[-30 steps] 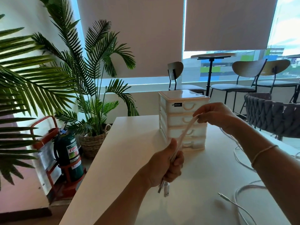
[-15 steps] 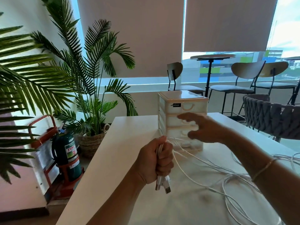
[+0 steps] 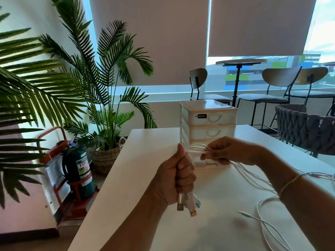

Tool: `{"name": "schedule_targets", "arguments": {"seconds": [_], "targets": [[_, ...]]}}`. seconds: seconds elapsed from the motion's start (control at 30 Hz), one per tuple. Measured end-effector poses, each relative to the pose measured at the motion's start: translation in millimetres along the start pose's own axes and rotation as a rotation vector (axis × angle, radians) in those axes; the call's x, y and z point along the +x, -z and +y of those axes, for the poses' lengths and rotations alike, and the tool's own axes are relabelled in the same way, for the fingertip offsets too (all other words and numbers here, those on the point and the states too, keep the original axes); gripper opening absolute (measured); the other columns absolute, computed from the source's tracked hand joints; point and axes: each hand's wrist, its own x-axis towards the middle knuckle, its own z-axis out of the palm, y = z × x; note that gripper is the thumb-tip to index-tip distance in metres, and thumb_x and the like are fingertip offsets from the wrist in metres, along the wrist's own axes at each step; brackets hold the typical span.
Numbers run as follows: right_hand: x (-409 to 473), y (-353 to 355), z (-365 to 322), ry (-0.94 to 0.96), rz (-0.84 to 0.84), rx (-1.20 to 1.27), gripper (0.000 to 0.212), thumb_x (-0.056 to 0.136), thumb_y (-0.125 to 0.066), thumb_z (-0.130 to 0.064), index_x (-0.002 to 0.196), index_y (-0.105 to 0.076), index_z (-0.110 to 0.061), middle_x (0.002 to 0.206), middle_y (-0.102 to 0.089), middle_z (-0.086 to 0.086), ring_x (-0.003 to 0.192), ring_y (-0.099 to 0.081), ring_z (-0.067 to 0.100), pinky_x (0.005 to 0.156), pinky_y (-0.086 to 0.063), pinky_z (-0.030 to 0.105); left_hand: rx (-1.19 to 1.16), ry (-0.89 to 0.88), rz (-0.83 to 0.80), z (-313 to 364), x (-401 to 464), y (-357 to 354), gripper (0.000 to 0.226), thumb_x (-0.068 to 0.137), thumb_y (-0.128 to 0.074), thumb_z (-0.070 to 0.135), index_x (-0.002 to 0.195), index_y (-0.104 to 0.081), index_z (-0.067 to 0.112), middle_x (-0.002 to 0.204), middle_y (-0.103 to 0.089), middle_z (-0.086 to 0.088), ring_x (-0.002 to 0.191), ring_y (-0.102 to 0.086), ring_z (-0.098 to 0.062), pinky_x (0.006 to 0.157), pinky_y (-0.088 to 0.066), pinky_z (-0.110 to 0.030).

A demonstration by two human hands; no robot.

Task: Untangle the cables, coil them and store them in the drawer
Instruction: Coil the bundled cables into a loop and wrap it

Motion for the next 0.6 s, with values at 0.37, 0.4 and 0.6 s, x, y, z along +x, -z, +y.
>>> {"name": "schedule_targets", "arguments": {"seconds": [0.37,0.4,0.6], "targets": [[-5.2,-3.6,17.8,-0.029,0.108,0.074,0.01,0.088,-0.052,-0.014,0.091,-0.062,-0.016,0.066,-0.052,-0.001,0.053,-0.045,0.008,0.052,-0.039,0.021,-0.121,-0.217,0.037,1.9,3.0,17.1,0.038,0.092,-0.047,0.041,0.086,-0.064,0.007,0.068,-0.064,-0.003,0.064,-0.062,-0.013,0.068,-0.055,-0.026],[-4.1,-9.1,19.4,-0.02,0.174,0.003,0.012,0.087,-0.057,-0.013,0.095,-0.059,-0.022,0.08,-0.058,-0.001,0.066,-0.053,0.009,0.065,-0.046,0.023,-0.12,-0.243,0.073,1.6,4.1,16.7,0.036,0.089,-0.053,0.04,0.083,-0.065,0.006,0.068,-0.064,-0.004,0.066,-0.064,-0.016,0.073,-0.056,-0.029],[-18.3,-65.9,9.5,0.081,0.597,0.113,0.035,0.077,-0.054,-0.046,0.107,-0.058,-0.027,0.101,-0.061,-0.009,0.09,-0.057,0.006,0.079,-0.048,0.027,-0.085,-0.378,0.532,2.3,4.9,9.9,0.04,0.052,-0.081,0.044,0.052,-0.063,0.009,0.043,-0.056,-0.003,0.042,-0.06,-0.014,0.051,-0.058,-0.031]]}}
